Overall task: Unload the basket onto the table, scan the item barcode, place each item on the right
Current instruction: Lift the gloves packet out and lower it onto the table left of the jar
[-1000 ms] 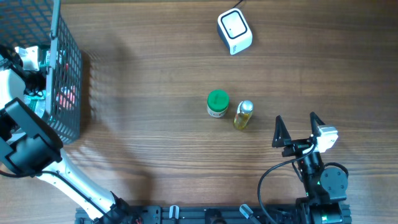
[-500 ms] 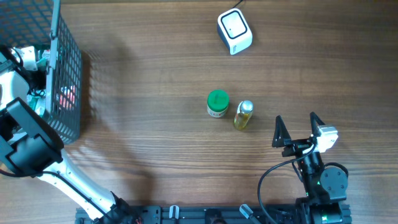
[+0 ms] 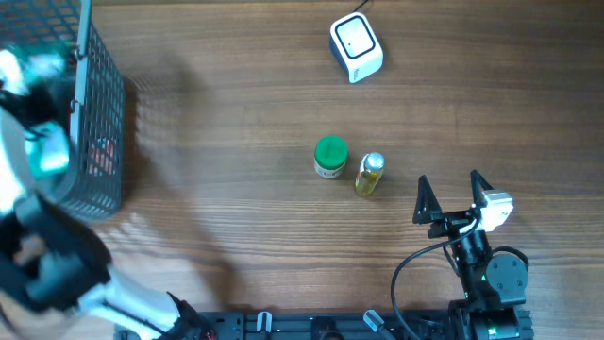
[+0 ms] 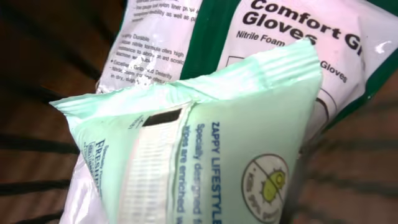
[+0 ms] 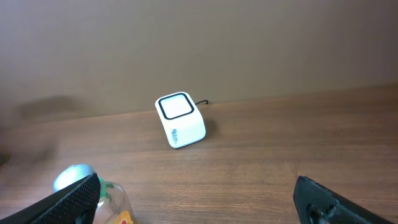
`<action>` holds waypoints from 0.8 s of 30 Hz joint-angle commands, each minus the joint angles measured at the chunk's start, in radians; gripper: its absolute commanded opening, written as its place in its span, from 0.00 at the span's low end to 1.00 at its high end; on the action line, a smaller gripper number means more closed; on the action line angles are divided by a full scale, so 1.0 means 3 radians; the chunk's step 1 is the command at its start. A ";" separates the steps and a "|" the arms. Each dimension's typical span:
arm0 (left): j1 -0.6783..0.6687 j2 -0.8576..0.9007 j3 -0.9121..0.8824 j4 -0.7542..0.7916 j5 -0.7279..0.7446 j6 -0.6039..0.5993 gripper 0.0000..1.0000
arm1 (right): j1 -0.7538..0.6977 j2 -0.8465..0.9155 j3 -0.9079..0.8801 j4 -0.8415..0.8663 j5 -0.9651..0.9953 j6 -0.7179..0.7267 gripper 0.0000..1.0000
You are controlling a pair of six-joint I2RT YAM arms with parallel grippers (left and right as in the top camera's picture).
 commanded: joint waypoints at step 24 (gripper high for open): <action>-0.2700 -0.1306 0.0017 -0.1883 0.0060 -0.1818 0.04 | 0.0010 -0.0020 -0.0003 0.0009 0.0045 0.0024 1.00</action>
